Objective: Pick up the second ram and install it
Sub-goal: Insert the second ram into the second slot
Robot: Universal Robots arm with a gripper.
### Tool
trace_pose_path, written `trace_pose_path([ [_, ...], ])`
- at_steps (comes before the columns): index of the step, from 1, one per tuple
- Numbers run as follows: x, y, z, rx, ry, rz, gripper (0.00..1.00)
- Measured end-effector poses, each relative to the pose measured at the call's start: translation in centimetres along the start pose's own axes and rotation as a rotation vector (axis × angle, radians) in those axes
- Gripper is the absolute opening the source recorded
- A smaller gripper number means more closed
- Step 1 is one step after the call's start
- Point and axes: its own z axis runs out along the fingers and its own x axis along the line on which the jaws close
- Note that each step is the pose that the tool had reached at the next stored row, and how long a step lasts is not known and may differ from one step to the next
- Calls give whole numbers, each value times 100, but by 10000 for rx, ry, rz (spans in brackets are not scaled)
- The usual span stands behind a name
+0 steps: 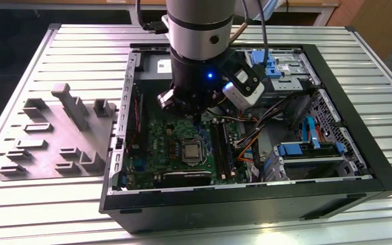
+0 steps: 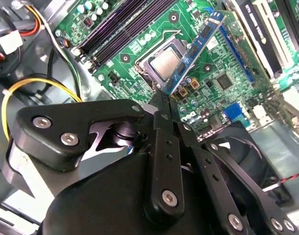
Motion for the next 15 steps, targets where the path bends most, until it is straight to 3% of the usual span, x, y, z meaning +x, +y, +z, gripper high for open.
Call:
trace_pose_path([
  [15,-7,-5,60,47,-47,1530,12],
])
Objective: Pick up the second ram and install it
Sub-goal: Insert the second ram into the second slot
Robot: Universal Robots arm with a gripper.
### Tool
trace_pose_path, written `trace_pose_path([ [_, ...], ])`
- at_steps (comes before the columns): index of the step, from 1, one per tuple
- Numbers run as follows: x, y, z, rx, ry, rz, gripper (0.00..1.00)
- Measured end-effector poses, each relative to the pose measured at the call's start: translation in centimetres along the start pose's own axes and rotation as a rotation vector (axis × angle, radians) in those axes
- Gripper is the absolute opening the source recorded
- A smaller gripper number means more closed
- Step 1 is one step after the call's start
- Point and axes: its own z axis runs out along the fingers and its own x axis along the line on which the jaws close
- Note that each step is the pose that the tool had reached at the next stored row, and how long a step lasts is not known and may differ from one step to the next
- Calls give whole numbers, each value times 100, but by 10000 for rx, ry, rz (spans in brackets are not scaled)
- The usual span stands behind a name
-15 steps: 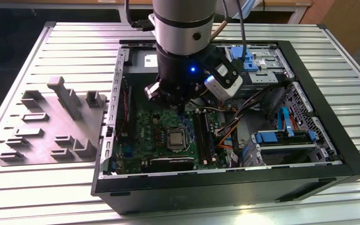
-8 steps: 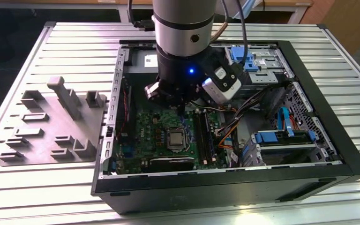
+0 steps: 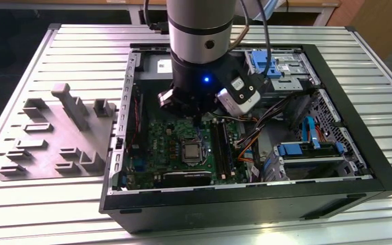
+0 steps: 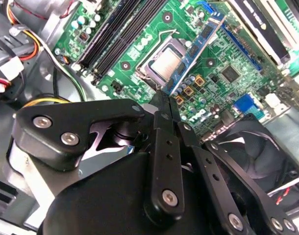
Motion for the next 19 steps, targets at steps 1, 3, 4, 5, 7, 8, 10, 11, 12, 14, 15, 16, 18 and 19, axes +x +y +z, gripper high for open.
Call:
trace_pose_path([
  [1,-1,0,4,2,-3,91,12],
  [3,-5,-1,12,7,-9,274,12],
  [4,-6,-1,16,10,-12,360,12],
  [5,-8,-2,19,13,-14,444,12],
  [7,-13,-3,26,18,-19,605,12],
  [8,-16,-3,29,20,-22,680,12],
  [10,-23,-5,36,24,-26,835,12],
  [11,-26,-5,39,26,-29,906,12],
  [12,-30,-6,42,29,-31,976,12],
  [14,-38,-8,49,32,-35,1112,12],
  [15,-43,-9,52,35,-37,1177,12],
  [16,-47,-9,55,36,-39,1239,12],
  [18,-59,-12,61,40,-42,1361,12],
  [19,-65,-13,63,42,-44,1412,12],
])
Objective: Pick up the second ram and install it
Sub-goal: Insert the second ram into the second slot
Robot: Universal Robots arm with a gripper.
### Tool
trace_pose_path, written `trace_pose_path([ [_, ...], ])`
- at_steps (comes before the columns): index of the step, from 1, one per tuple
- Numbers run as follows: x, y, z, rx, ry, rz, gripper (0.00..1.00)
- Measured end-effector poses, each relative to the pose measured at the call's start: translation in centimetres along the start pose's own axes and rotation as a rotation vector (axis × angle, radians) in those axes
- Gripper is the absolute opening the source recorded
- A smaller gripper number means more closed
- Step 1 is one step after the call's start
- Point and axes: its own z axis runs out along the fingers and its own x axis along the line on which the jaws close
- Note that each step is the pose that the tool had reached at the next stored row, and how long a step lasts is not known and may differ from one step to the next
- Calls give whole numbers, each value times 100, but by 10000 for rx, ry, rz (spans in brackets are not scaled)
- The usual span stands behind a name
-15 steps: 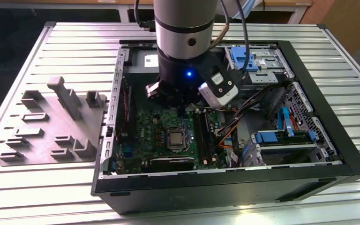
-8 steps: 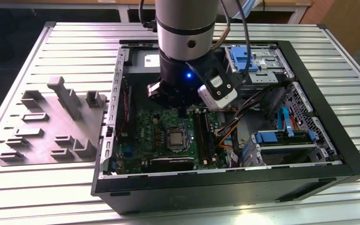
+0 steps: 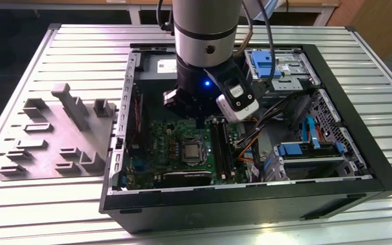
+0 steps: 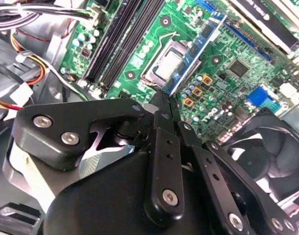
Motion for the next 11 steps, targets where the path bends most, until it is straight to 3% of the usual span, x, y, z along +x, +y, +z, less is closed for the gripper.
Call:
trace_pose_path([
  [11,-86,-5,33,15,-17,528,12],
])
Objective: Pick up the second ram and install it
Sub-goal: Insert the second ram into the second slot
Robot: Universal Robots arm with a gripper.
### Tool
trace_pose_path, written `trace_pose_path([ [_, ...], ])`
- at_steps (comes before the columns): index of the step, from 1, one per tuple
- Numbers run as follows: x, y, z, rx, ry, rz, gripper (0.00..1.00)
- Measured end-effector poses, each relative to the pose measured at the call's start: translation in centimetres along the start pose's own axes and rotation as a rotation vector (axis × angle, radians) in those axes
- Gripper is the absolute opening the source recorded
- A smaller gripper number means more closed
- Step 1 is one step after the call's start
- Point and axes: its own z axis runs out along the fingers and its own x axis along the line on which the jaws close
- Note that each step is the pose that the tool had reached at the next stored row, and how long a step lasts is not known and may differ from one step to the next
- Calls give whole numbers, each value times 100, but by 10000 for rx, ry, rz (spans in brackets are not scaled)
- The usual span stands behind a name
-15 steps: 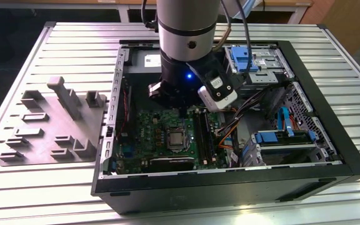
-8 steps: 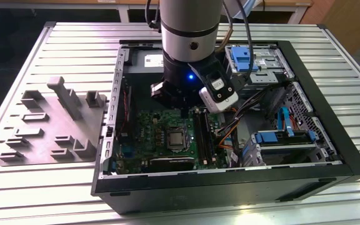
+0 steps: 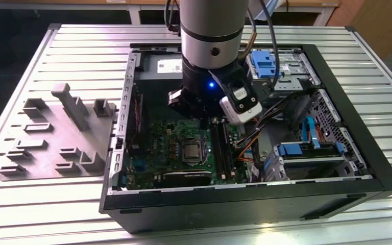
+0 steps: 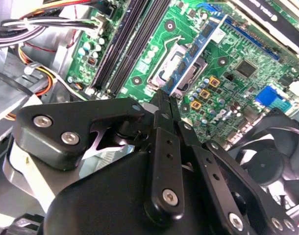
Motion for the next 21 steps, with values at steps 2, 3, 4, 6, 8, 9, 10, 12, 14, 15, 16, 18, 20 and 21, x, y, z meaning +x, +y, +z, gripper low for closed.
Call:
trace_pose_path([
  [2,-16,0,6,3,-3,91,12],
  [3,-24,0,8,4,-4,135,12],
  [4,-33,0,12,5,-5,177,12],
  [6,-51,0,18,8,-8,260,12],
  [8,-68,0,23,10,-11,348,12],
  [9,-77,0,26,11,-12,391,12],
  [10,-86,0,29,13,-14,434,12],
  [12,-103,0,34,16,-16,517,12],
  [14,-121,1,40,18,-19,600,12],
  [15,-127,2,44,19,-19,623,12],
  [16,-135,3,48,18,-20,636,12],
  [18,-160,6,58,17,-21,643,12],
  [20,-197,10,67,19,-20,642,12],
  [21,-219,13,73,18,-20,643,12],
])
